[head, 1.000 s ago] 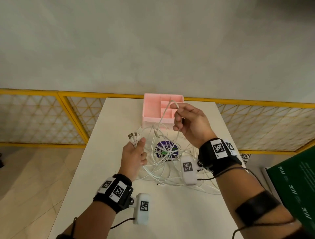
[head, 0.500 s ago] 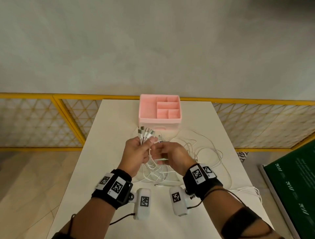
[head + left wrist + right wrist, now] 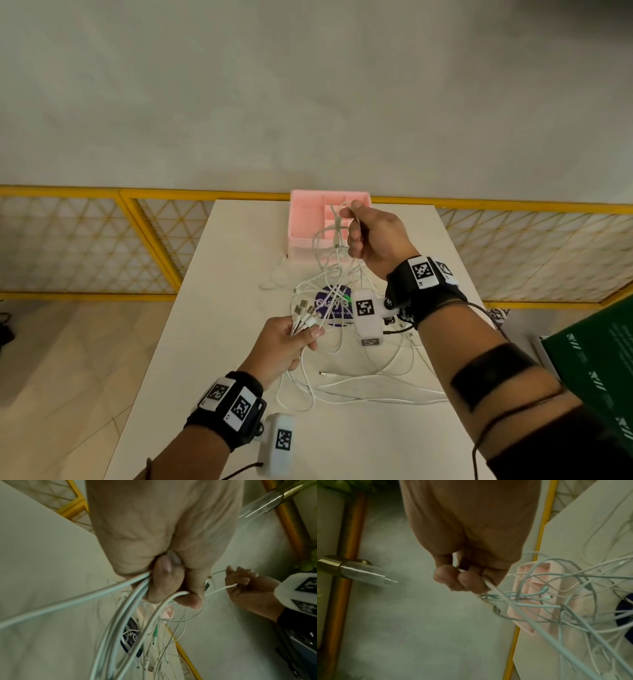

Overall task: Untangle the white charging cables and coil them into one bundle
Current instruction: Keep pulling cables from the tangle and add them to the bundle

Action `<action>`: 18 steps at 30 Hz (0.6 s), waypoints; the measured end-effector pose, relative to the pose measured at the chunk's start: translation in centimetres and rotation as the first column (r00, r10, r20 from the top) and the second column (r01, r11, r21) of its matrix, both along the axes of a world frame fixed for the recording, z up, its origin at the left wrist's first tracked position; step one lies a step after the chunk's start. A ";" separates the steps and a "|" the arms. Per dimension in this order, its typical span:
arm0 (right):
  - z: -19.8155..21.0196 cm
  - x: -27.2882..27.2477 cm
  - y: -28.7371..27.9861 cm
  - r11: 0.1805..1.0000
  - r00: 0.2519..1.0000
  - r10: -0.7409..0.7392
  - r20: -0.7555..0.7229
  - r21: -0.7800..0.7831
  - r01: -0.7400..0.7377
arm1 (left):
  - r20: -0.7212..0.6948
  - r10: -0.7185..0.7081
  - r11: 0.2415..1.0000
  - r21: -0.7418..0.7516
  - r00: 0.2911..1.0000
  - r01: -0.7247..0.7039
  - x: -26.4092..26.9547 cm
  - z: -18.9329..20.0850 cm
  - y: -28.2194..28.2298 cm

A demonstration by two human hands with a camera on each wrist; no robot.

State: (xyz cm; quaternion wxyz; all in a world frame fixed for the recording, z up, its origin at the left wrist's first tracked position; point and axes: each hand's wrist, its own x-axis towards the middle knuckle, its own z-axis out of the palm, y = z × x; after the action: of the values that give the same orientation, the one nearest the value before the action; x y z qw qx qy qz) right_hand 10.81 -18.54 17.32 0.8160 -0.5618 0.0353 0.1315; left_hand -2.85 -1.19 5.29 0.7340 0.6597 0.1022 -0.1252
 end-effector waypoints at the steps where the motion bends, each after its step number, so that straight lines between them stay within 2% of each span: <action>1: 0.2 0.0 0.0 1.000 1.000 0.008 0.027 0.017 -0.008 | -0.007 0.004 1.000 0.020 1.000 -0.004 0.1 -0.2 0.0; 3: 0.3 -0.1 0.1 0.997 0.998 0.030 0.046 0.065 -0.033 | -0.022 0.011 0.999 0.038 1.000 -0.010 0.3 -0.4 0.1; 5: -0.3 -0.4 0.1 0.998 0.997 0.068 0.039 0.000 -0.068 | -0.025 0.032 0.997 0.071 0.999 -0.030 0.6 -0.5 0.2; 6: -1.0 -0.5 0.0 0.991 0.996 0.086 0.038 -0.107 -0.082 | -0.012 0.063 0.995 0.073 0.998 -0.062 0.8 -0.6 0.2; 8: -2.3 -0.7 -0.2 0.926 0.993 0.112 0.036 -0.365 -0.091 | 0.047 0.172 0.984 0.030 0.984 -0.174 1.3 -0.3 0.5; 11: -3.4 -1.4 -0.8 0.810 0.989 0.144 0.022 -0.576 -0.105 | 0.146 0.340 0.940 -0.073 0.929 -0.333 2.3 1.0 0.7; 14: -3.5 -2.6 -0.7 0.748 0.971 0.237 0.026 -0.643 -0.166 | 0.233 0.383 0.923 -0.129 0.894 -0.362 3.5 2.8 0.3; 18: -2.8 -3.8 0.2 0.749 0.923 0.367 0.118 -0.626 -0.218 | 0.282 0.333 0.943 -0.099 0.900 -0.318 5.1 3.4 -1.0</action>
State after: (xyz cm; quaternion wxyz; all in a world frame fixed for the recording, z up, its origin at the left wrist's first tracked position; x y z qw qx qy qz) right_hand 7.04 -18.31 14.50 0.5619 -0.8013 -0.1101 0.1733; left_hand 2.23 -2.19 8.71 0.7679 0.6257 0.0973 0.0966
